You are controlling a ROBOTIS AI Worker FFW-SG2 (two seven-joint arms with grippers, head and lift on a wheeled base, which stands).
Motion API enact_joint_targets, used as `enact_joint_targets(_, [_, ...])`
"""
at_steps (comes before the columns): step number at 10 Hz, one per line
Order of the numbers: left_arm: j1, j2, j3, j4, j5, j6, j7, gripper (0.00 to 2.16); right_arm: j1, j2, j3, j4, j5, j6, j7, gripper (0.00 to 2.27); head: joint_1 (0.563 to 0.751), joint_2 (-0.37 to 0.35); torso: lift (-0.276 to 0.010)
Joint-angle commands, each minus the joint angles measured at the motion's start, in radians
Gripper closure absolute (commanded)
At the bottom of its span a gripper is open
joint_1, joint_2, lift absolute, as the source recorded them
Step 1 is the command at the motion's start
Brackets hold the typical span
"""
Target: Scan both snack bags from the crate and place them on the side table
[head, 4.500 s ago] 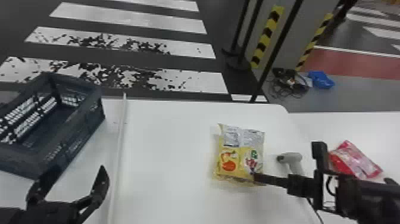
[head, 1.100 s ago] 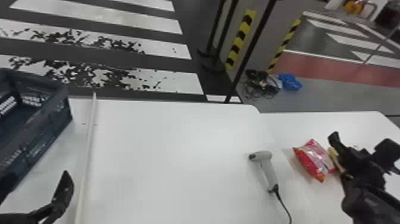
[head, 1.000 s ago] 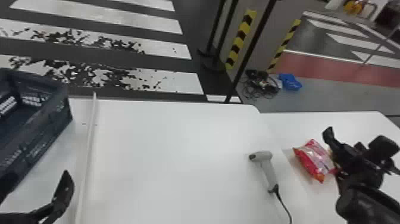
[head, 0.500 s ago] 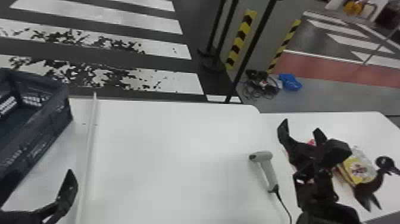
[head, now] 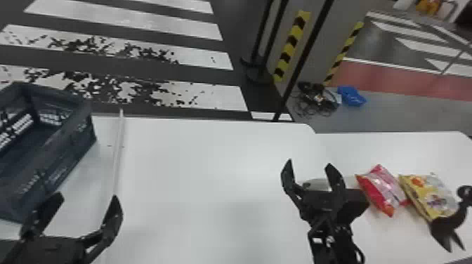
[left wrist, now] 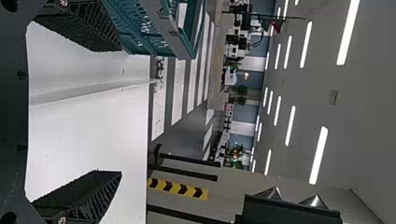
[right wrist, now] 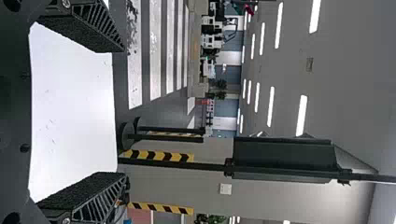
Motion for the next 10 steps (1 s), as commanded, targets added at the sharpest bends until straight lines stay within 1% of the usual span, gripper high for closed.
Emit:
enact_joint_targets(1, [-0.010,-0.005,-0.018,-0.003,-0.011,0.019,0.018,0.05,0.028,0.026,0.046,-0.016,0.027,0.000,-0.013,0.05,0.695,-0.290,-0.095])
enact_joint_targets(3, [-0.012,-0.008,-0.026,-0.011,-0.019,0.037,0.046,0.05,0.071,0.030,0.091,-0.021,0.031,-0.052,-0.023,0.05,0.695,-0.255,-0.095])
enact_joint_targets(5, [-0.015,-0.008,-0.032,-0.011,-0.019,0.037,0.067,0.05,0.097,0.029,0.134,-0.036,0.050,-0.052,-0.029,0.05,0.695,-0.232,-0.095])
enact_joint_targets(7, [-0.021,-0.009,-0.032,-0.011,-0.016,0.040,0.072,0.05,0.116,0.030,0.177,-0.036,0.057,-0.043,-0.029,0.05,0.695,-0.195,-0.095])
enact_joint_targets(10, [-0.016,-0.009,-0.031,-0.011,-0.010,0.040,0.087,0.05,0.153,0.030,0.197,-0.049,0.060,-0.046,-0.032,0.05,0.695,-0.158,-0.095])
